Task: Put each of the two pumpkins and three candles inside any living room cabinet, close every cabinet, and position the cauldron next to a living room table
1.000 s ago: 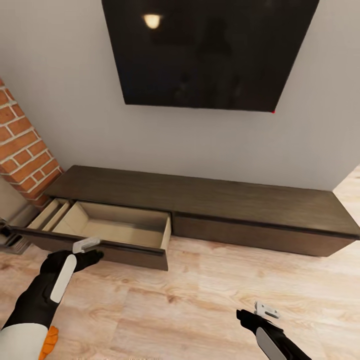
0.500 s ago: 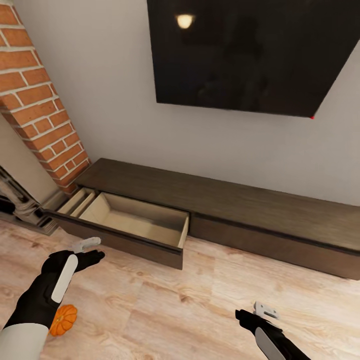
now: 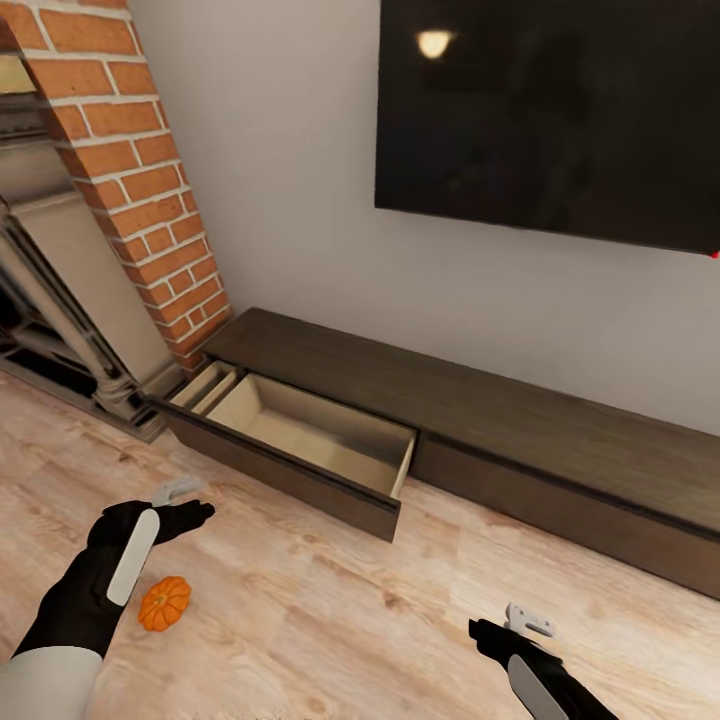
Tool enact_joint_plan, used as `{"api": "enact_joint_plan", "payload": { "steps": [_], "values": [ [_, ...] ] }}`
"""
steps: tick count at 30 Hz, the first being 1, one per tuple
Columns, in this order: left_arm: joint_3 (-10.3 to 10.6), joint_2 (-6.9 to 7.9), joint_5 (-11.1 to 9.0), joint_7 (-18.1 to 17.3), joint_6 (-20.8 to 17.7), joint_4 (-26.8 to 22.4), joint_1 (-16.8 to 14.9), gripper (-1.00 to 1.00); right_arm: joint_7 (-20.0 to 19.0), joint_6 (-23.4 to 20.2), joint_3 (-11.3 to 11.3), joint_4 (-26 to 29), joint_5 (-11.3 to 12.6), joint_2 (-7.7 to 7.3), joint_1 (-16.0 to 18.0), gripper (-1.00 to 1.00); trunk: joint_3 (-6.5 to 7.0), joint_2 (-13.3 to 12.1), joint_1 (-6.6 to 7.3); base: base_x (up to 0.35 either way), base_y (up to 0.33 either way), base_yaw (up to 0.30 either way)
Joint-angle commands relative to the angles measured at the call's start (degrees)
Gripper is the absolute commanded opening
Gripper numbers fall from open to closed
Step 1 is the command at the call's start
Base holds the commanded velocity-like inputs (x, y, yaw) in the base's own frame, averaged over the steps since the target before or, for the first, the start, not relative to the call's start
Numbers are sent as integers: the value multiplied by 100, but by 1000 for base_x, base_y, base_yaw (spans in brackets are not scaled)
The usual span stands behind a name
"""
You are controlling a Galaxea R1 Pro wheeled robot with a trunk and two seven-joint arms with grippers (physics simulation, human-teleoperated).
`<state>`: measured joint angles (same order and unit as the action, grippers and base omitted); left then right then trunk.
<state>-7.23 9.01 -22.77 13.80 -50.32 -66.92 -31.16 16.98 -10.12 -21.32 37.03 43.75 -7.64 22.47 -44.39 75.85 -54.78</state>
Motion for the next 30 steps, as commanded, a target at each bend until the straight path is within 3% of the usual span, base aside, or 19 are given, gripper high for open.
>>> {"api": "enact_joint_plan", "payload": {
  "steps": [1,11,16,17,19,30],
  "values": [
    [-1,-2,-60,50,-24,-5,-4,100,51,-16,-39,15,37,-9,3,100,14,-39,23,0,0,291],
    [12,-12,-55,57,-30,54,-4,100,51,-23,-39,15,37,-9,3,100,193,-440,242,0,0,289],
    [211,-23,-59,70,-29,113,-4,100,46,-26,-41,31,38,-9,3,100,283,-640,352,0,0,116],
    [333,-108,-49,84,-5,350,-4,100,49,-25,-46,32,35,-9,3,100,301,-680,374,0,0,15],
    [381,-235,5,99,35,671,-4,100,50,-23,-47,32,34,-9,3,100,337,-761,418,0,0,7],
    [406,-313,38,316,365,1276,-4,100,51,-15,-48,17,33,-9,3,100,535,-1202,660,0,0,1]
  ]
}}
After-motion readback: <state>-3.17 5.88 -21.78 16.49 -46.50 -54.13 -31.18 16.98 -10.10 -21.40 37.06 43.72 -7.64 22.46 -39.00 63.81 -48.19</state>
